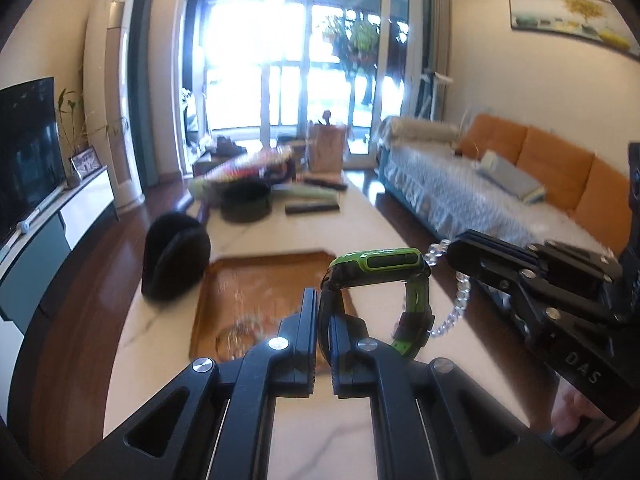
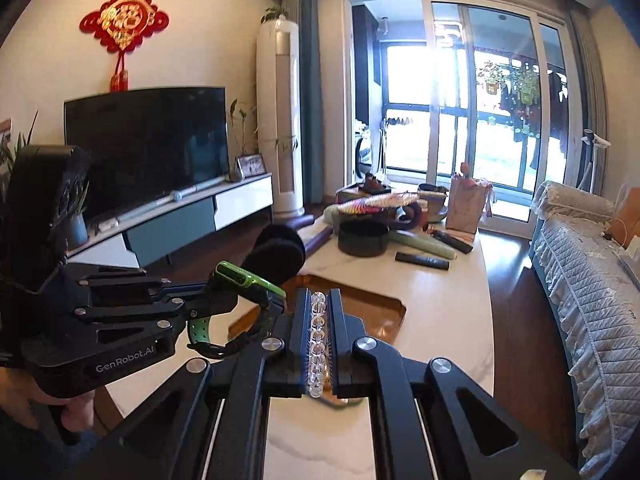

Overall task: Organize jewelry
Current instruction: 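Carry the watch and crystal bracelet into the tray and open both tools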

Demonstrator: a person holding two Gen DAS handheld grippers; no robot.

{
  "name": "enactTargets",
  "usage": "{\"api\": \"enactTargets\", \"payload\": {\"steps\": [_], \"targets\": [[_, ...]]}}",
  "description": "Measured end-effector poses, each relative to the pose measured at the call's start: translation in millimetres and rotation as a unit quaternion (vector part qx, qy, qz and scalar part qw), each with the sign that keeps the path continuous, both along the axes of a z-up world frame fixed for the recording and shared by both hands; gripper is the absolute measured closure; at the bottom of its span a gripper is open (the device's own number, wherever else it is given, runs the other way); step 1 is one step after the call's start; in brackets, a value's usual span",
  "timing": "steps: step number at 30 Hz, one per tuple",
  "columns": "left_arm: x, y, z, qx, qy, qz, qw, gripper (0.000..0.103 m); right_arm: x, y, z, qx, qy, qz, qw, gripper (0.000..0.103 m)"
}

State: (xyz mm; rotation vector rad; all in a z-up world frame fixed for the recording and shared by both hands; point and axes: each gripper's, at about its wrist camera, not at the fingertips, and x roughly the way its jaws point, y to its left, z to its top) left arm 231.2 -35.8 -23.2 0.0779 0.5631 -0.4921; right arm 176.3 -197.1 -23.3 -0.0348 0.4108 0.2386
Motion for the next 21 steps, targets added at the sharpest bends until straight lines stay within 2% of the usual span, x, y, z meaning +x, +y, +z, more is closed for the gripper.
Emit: {"api": "enactTargets", "payload": {"steps": [2,5,10,13,16,18,21], "targets": [[10,-1,5,-0.003,-0.022,0.011,0.9997,0.098,4,-3,11,0.007,-0.01,-0.003,1.0,0.096],[34,-1,1,-0.004,-0.012,0.02,0.9997,0.098,19,-5,18,0.017,-0.018,-0.003,1.0,0.096],[63,-1,-21,0.009,-0.005,0.029,0.9995,0.098,48,-3,2,0.013,-0.01,0.0,1.0,0.096],[89,-4,-48,0.025,0.021,0.038,0.9987,0.098,74,-2,-20,0.013,0.016,0.01,1.0,0.096],[120,-4,-84,0.033,0.072,0.05,0.9956,0.098,102,5,-49,0.001,0.049,0.015,0.999,0.096],[134,-4,-103,0.045,0.09,0.062,0.993,0.098,118,6,-68,0.0,0.071,0.016,0.997,0.096],[154,0,-129,0.042,0.127,0.072,0.9884,0.098,141,10,-96,0.004,0.104,0.012,0.995,0.096]]}}
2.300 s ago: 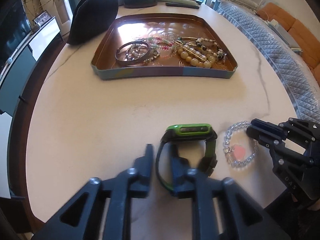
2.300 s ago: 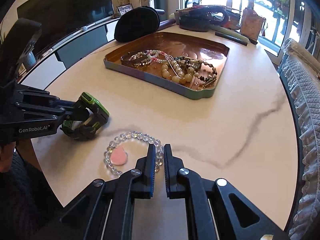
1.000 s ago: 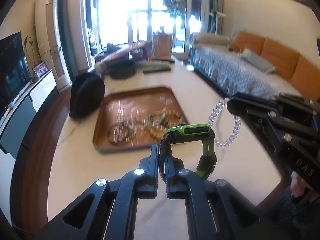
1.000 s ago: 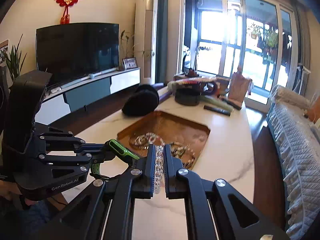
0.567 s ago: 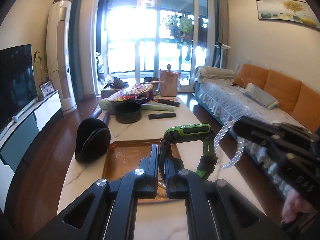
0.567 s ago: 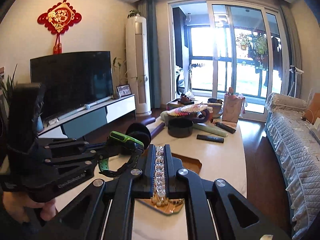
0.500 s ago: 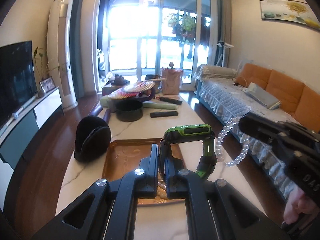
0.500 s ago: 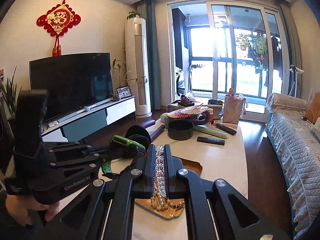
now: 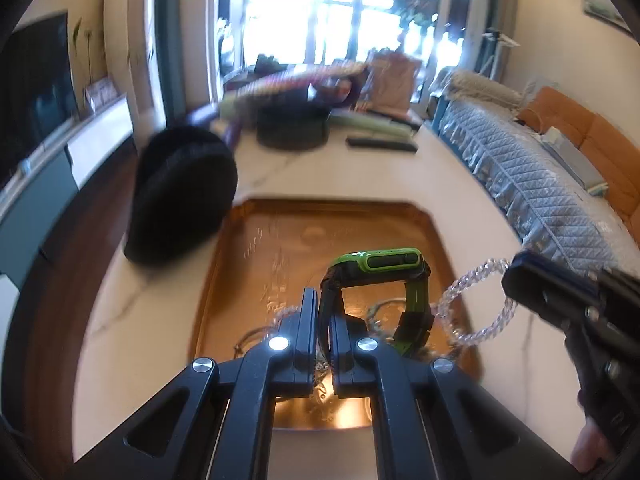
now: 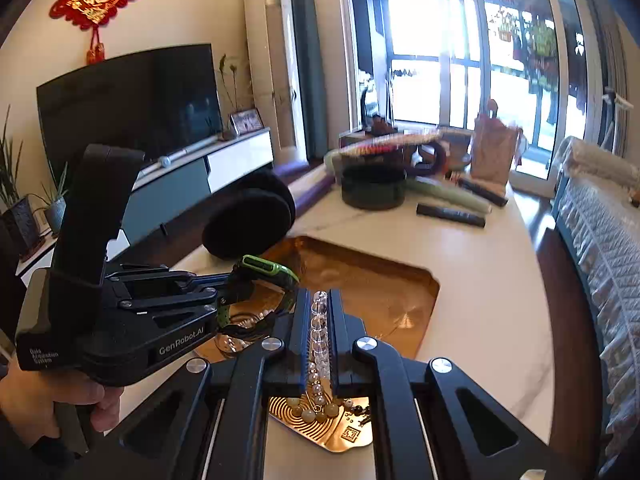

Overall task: Organize jewelry
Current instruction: 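Carry the watch and crystal bracelet into the tray and open both tools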

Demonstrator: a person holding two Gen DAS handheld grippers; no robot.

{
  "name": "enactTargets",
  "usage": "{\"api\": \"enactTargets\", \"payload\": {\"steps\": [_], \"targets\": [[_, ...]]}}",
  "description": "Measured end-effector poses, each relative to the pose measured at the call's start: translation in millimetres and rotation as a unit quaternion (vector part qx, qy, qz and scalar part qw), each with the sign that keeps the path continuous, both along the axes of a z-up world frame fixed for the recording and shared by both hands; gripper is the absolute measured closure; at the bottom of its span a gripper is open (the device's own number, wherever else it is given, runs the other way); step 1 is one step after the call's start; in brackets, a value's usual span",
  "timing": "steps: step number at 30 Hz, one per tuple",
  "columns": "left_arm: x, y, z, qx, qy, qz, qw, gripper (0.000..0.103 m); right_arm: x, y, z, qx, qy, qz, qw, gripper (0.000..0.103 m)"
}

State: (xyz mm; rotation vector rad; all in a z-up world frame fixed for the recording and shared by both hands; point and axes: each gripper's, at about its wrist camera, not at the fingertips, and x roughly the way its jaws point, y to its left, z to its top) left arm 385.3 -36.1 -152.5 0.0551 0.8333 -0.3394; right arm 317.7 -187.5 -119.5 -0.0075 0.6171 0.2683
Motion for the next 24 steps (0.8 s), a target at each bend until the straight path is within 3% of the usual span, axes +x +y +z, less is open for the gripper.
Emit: {"api": "enactTargets", "payload": {"steps": [3,10,17,20,21,22,23,24], "targets": [[14,1,-19,0.021,0.009,0.012,0.9997,0.098,14,4,-18,-0.01,0.018,-0.005,1.0,0.096],[37,15,-47,0.027,0.036,0.046,0.9979,0.098,38,-2,-49,0.015,0.059,-0.025,0.998,0.096],[34,12,-48,0.04,0.035,0.042,0.9977,0.098,44,5,-74,-0.02,0.09,-0.065,0.994,0.096],[33,8,-49,0.053,0.04,0.036,0.9971,0.093,39,7,-75,-0.029,0.099,-0.075,0.992,0.092],[30,9,-49,0.056,0.038,0.041,0.9968,0.085,37,6,-75,-0.031,0.101,-0.082,0.991,0.082],[28,9,-49,0.058,0.037,0.044,0.9967,0.065,35,4,-74,-0.032,0.102,-0.096,0.99,0.065],[25,8,-47,0.06,0.034,0.045,0.9966,0.052,32,2,-73,-0.029,0.104,-0.106,0.989,0.055],[22,8,-44,0.063,0.025,0.047,0.9966,0.026,30,1,-73,-0.026,0.105,-0.11,0.988,0.043]]}}
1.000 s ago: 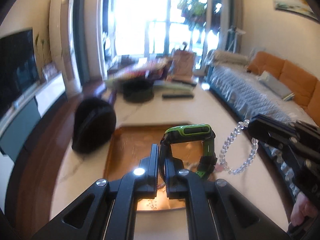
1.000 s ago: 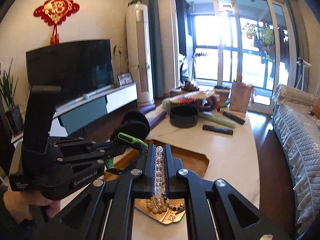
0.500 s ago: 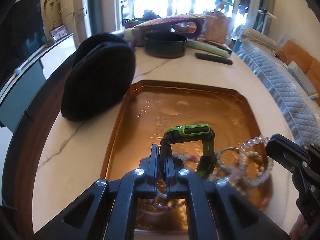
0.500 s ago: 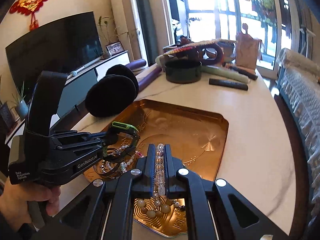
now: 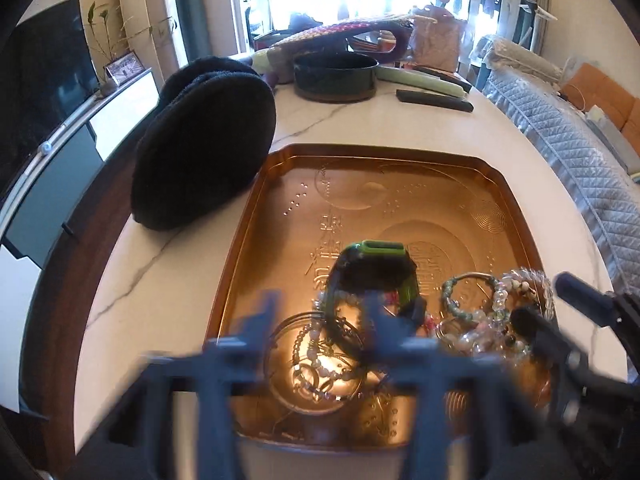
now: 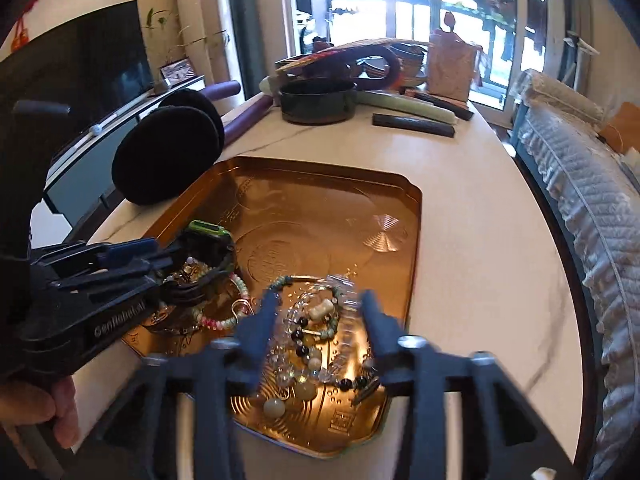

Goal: Organize jewelry

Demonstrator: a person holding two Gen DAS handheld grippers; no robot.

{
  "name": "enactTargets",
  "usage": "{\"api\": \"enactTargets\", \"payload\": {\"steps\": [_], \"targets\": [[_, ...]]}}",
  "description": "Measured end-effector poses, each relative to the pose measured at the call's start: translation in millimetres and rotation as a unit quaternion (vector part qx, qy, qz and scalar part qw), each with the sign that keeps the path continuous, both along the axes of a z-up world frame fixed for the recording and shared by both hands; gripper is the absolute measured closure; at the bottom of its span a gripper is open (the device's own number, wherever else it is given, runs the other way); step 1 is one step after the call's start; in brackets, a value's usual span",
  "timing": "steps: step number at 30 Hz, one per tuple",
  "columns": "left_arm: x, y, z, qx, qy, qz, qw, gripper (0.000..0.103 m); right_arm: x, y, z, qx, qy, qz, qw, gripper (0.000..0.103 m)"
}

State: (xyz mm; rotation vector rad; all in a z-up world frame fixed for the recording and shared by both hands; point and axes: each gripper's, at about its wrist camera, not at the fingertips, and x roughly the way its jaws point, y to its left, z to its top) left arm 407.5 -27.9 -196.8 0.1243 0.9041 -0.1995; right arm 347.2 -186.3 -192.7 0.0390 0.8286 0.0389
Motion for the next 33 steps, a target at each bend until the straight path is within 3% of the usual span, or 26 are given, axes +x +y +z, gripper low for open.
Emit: {"api": "enactTargets", "payload": {"steps": [1,3,9,12,14,18,22,24,29,33], "targets": [[-5,1,5,-0.002,-0.017,0.0,0.9999,0.01,-2,-1,0,-0.003,0.0,-0.005,1.0,0.042],[-13,1,10,-0.005,-0.039,-0.003,0.9992,0.007,-8,0,1,-0.008,0.002,-0.004,1.0,0.042],[-30,5,12,-0.003,-0.012,0.008,0.9999,0.007,-29,0,4,-0.017,0.003,-0.022,1.0,0.036],[-54,8,31,0.004,-0.015,0.03,0.9994,0.007,-44,0,11,-0.041,0.012,-0.061,0.997,0.036],[-73,6,49,0.014,-0.026,0.057,0.9979,0.007,-55,3,19,-0.045,0.017,-0.059,0.997,0.036],[-120,-1,76,0.035,-0.026,0.082,0.9957,0.007,-94,8,53,-0.053,-0.014,-0.043,0.998,0.03],[-187,6,107,-0.007,-0.064,0.116,0.9912,0.007,-143,15,91,-0.087,-0.018,-0.078,0.993,0.017],[-217,8,121,-0.022,-0.073,0.125,0.9892,0.007,-172,18,109,-0.094,-0.016,-0.09,0.991,0.015],[-284,5,155,-0.013,-0.097,0.107,0.9894,0.004,-238,22,139,-0.076,-0.038,-0.076,0.994,0.012],[-314,5,160,-0.04,-0.079,0.07,0.9937,0.003,-278,20,149,-0.054,-0.038,-0.076,0.995,0.011]]}}
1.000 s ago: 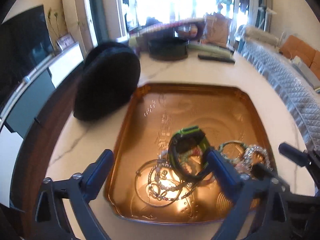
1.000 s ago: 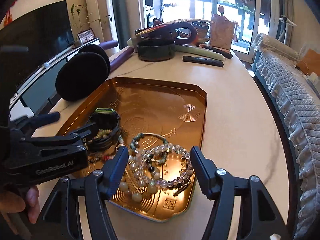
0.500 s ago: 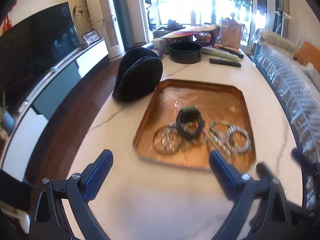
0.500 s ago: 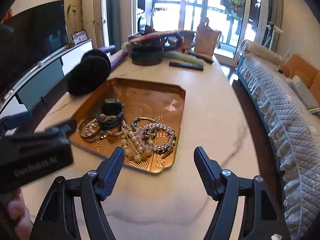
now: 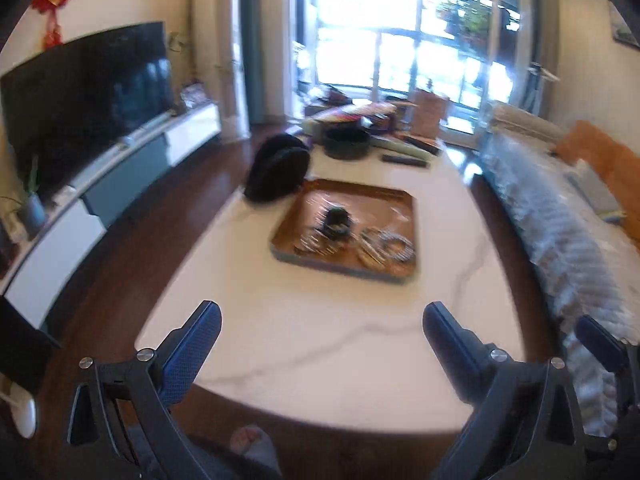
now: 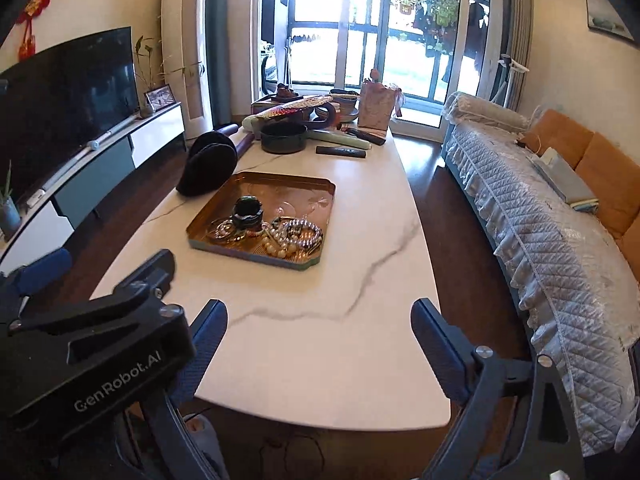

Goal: Organize jewelry

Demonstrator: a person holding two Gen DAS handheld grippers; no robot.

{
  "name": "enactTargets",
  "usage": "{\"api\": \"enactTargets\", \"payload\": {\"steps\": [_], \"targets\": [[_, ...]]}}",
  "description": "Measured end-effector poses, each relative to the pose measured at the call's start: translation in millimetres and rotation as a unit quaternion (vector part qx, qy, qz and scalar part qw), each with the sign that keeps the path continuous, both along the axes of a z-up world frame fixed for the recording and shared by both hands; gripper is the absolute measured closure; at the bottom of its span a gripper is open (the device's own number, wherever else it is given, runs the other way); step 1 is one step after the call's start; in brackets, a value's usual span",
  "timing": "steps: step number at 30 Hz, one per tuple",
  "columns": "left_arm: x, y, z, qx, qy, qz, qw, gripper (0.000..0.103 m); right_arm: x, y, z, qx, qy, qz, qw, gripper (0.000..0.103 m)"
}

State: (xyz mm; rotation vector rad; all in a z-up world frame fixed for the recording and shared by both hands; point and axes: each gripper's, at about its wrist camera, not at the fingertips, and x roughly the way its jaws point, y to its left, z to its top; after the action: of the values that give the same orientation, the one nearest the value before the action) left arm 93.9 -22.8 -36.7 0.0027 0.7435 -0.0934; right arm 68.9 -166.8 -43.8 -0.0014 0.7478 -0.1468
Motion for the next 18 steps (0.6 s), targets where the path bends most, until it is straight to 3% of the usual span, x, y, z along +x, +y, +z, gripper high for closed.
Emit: {"api": "enactTargets", "payload": {"steps": [7,18], "targets": [[-17,-9,5,0.029,-0.019,0.008,0.9994,0.002,-22,-2,-2,0.002,-0.003,-0.022,1.0,0.01],[0,-6,1,0.023,-0.003,0.012,0.9997,0.002,-8,-1,-6,0.01,0.0,-0.025,1.0,0.008]]}}
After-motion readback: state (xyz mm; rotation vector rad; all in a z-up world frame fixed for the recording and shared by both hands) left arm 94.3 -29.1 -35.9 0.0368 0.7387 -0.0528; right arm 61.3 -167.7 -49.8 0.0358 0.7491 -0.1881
